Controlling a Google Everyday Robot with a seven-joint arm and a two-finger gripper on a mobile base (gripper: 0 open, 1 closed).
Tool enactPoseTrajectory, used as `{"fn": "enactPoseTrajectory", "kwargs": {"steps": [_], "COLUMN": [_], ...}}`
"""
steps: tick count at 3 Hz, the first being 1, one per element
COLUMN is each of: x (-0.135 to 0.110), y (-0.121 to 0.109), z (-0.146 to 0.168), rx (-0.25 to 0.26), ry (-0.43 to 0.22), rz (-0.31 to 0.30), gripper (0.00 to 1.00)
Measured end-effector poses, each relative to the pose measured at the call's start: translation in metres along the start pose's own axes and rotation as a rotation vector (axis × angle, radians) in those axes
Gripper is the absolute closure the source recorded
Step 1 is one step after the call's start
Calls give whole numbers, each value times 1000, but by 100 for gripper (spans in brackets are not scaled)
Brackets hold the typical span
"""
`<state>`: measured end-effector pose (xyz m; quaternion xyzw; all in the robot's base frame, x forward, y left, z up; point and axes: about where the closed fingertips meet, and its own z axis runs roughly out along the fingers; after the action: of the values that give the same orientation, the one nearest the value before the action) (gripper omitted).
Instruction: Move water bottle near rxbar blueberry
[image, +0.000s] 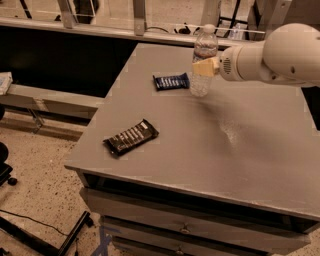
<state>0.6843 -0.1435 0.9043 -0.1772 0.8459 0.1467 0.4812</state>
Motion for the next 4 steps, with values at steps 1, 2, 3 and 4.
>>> {"fn": "enactPoseTrajectory", "kwargs": {"steps": [1, 2, 3, 4], "x": [0, 0, 0, 0], "y": [0, 0, 0, 0], "z": [0, 0, 0, 0], "rx": [0, 0, 0, 0], "ry": [0, 0, 0, 0], "rz": [0, 0, -1, -1], "gripper": [84, 61, 37, 13]}}
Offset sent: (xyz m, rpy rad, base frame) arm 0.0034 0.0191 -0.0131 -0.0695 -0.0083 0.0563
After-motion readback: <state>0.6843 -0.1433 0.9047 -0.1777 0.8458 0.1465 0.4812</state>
